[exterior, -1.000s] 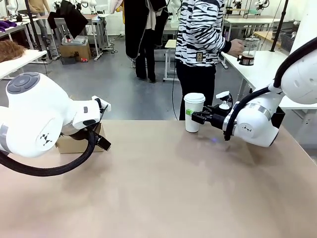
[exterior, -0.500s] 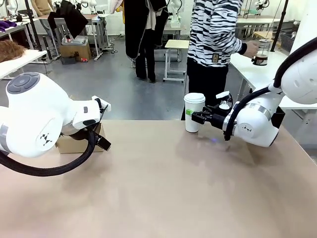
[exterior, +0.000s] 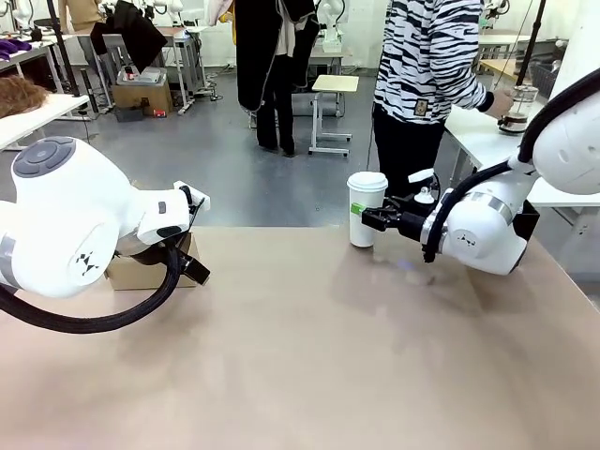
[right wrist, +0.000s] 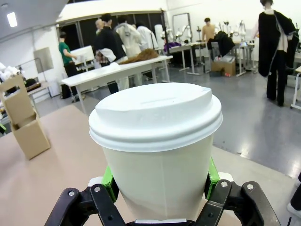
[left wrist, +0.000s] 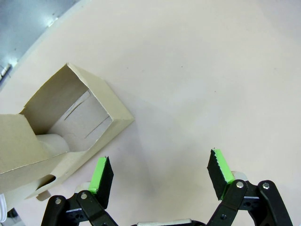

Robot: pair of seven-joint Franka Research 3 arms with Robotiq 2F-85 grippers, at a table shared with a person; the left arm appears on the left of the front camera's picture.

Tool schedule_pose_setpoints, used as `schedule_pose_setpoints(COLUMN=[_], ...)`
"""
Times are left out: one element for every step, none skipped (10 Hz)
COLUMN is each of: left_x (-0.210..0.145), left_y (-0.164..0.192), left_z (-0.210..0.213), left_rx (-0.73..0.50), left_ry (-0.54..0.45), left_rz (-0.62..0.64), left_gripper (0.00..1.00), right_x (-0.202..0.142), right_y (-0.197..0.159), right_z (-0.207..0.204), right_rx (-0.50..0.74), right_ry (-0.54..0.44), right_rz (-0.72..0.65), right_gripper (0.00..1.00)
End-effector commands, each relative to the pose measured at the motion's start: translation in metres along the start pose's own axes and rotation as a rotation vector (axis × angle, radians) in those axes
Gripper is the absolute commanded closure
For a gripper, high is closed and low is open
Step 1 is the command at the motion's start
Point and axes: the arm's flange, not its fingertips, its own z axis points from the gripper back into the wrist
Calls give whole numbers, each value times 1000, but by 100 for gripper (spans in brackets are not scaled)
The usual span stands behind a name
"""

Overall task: Pour a drink into a cup and package it in a carrier.
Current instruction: When a person places the Paper Cup Lid on the 600 ml Paper Cup , lift the 600 ml Paper Cup.

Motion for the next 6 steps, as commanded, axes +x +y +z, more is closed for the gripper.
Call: schedule_pose_setpoints(left_x=[0, 0, 0, 0, 0, 0], left_y=[0, 0, 0, 0, 0, 0], left_z=[0, 0, 0, 0, 0, 0], left_rx=[-1, -1, -1, -1, -1, -1], left_ry=[-1, -1, -1, -1, -1, -1], left_rz=[-1, -1, -1, -1, -1, -1], left_gripper=[0, 0, 0, 0, 0, 0], right_x=[42, 66, 89, 111, 132, 162], right_y=[14, 21, 28, 34, 39, 49], right_z=[-14, -17, -15, -9, -1, 15], right_rx=[-18, -18, -27, -26, -6, 27], right_ry=[-7, -18, -39, -42, -39, -36], right_rz=[-17, -14, -3, 15, 32, 66], right_gripper=[20, 20, 20, 20, 20, 20])
